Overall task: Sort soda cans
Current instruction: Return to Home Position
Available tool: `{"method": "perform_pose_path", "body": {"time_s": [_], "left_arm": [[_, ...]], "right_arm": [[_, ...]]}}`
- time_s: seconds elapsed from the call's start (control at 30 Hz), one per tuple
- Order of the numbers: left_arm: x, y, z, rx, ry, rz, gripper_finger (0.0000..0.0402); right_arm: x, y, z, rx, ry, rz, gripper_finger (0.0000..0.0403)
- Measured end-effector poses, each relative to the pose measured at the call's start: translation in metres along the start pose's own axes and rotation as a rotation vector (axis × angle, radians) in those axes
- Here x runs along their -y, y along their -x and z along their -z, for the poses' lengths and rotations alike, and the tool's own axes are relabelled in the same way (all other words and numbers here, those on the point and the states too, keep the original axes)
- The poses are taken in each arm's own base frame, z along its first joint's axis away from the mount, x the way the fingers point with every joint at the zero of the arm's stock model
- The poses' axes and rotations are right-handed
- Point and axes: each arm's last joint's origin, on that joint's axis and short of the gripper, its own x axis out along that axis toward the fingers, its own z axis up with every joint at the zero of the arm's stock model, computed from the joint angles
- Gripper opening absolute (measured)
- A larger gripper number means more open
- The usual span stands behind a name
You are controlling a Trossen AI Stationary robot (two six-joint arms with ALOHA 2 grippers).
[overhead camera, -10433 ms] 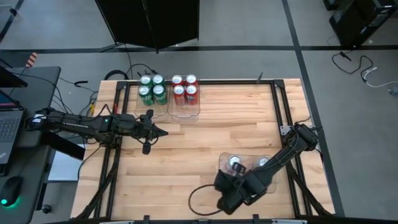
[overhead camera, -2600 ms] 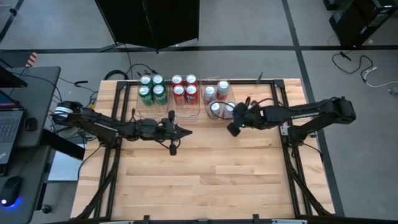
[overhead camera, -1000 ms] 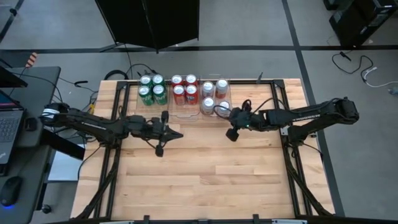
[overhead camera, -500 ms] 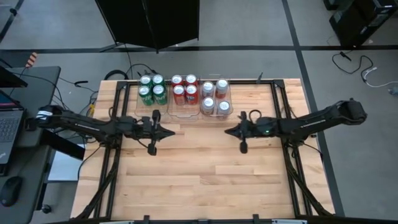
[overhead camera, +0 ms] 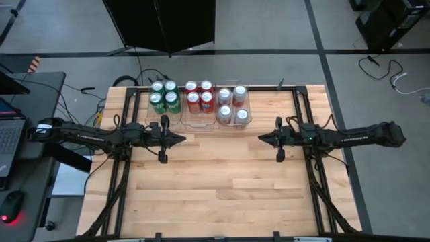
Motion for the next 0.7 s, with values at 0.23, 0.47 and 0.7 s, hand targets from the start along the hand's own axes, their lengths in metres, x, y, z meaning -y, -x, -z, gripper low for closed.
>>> {"method": "perform_pose_path", "body": {"time_s": [0.23,0.47,0.7], "left_arm": [[0.0,0.011,-0.006,-0.002,-0.021,0.003,0.0001],[-0.001,0.024,-0.01,-0.021,-0.024,0.004,0.0001],[-0.001,0.045,0.013,0.111,-0.044,-0.002,0.0001]], "right_arm": [[0.002,0.017,0.017,-0.004,-0.014,0.029,0.0],[0.002,0.027,0.016,0.021,-0.001,0.033,0.0],[0.002,0.032,0.016,0.03,0.001,0.032,0.0]]}}
